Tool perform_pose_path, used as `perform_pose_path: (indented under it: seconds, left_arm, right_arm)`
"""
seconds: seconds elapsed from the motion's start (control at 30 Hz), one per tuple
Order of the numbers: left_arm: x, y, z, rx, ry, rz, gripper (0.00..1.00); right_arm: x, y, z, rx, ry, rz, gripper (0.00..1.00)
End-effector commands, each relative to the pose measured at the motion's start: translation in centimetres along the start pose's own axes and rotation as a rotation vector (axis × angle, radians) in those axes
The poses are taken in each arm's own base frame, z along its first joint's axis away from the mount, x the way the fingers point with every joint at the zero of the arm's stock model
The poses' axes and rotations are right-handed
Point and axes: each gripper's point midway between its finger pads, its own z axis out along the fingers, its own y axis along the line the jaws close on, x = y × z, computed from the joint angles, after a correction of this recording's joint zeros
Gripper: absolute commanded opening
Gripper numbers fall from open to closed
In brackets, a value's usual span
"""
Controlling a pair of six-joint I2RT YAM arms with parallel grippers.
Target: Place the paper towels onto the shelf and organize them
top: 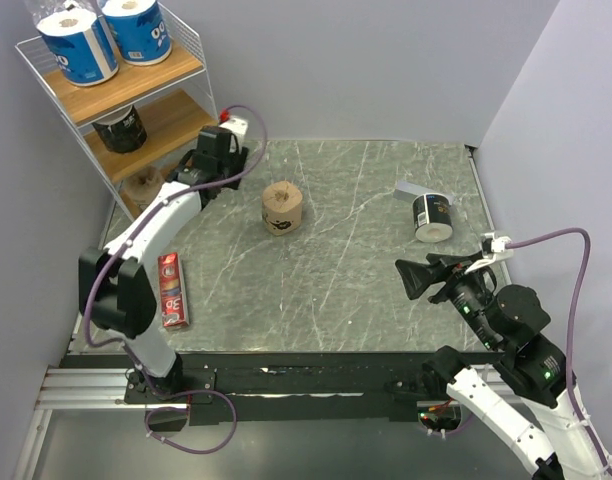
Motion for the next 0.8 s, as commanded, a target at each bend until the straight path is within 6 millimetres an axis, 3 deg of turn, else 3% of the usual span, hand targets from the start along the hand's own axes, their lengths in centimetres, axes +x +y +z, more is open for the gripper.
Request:
perform_pose_path:
  seconds: [0.0,0.07,0.17,0.4,0.6,0.77]
  left_arm:
    - [-3.9,-7.9,-4.6,0.305,-0.122,0.042,0.68]
    - [-4.4,-11.0,-6.0,0.368,-0.147,0.085,0.69]
    - [-5.2,-14.0,-7.2,0.423,-0.183,0.117,0.70]
    - [-4.6,-19.4,-6.3,0.477,-0.170,0.203,0.70]
    - [-3.7,-21.4,-4.8,0.487,-0.134,0.242,0.71]
    - [-2.2,-21.3,-3.3,0.445,-0.110,0.289,0.71]
  right_arm:
    - [-0.8,0.0,-0.6,-0.005,-0.045,0.007,0.92]
    - [-0.8,0.1,-0.7,-0.012,-0.044,0.006,0.92]
    - [-0.9,0.2,-0.8,-0.020,-0.040,0.006,0.92]
    - [-1.3,0.1,-1.4,-0.015,-0.054,0.005,0.92]
    - [-1.6,0.1,-1.7,-0.012,-0.064,0.005,0.92]
    - [-1.6,0.2,-1.7,-0.016,-0.060,0.006,0.92]
